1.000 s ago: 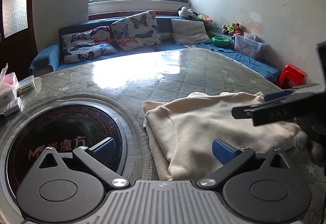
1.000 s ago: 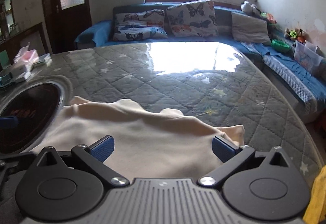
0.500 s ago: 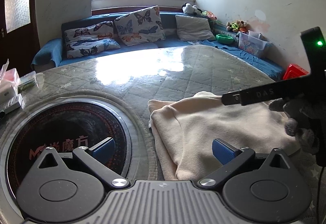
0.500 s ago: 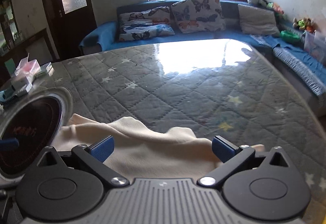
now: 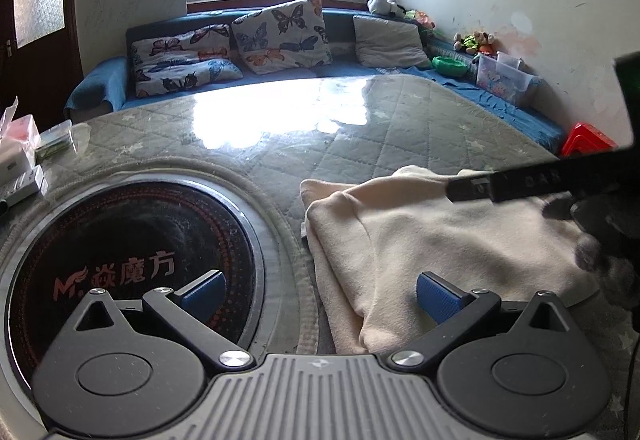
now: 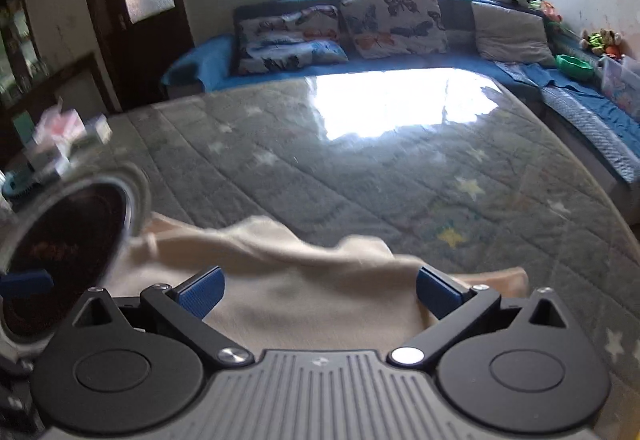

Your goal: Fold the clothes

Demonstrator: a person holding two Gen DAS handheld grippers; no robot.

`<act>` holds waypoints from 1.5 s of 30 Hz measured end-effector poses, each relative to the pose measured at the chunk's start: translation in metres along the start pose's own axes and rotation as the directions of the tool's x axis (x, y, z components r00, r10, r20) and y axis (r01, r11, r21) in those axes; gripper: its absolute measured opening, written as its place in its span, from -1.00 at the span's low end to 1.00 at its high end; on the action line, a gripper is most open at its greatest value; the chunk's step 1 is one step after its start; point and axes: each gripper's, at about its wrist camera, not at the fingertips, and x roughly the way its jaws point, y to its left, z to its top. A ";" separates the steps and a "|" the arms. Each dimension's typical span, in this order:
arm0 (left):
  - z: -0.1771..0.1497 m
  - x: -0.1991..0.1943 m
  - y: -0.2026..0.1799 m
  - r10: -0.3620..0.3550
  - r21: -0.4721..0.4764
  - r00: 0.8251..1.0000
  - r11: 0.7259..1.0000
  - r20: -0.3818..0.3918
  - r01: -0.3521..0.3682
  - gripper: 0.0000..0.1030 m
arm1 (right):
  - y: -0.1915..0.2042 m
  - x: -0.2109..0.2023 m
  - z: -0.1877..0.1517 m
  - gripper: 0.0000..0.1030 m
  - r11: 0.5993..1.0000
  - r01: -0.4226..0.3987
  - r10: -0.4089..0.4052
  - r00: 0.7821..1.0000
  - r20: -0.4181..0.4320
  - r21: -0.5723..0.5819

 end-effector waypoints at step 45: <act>-0.038 -0.050 -0.017 -0.010 0.037 1.000 0.999 -0.025 0.010 1.00 | 0.035 -0.099 -0.110 1.00 0.965 0.262 -0.262 0.961 0.084 0.020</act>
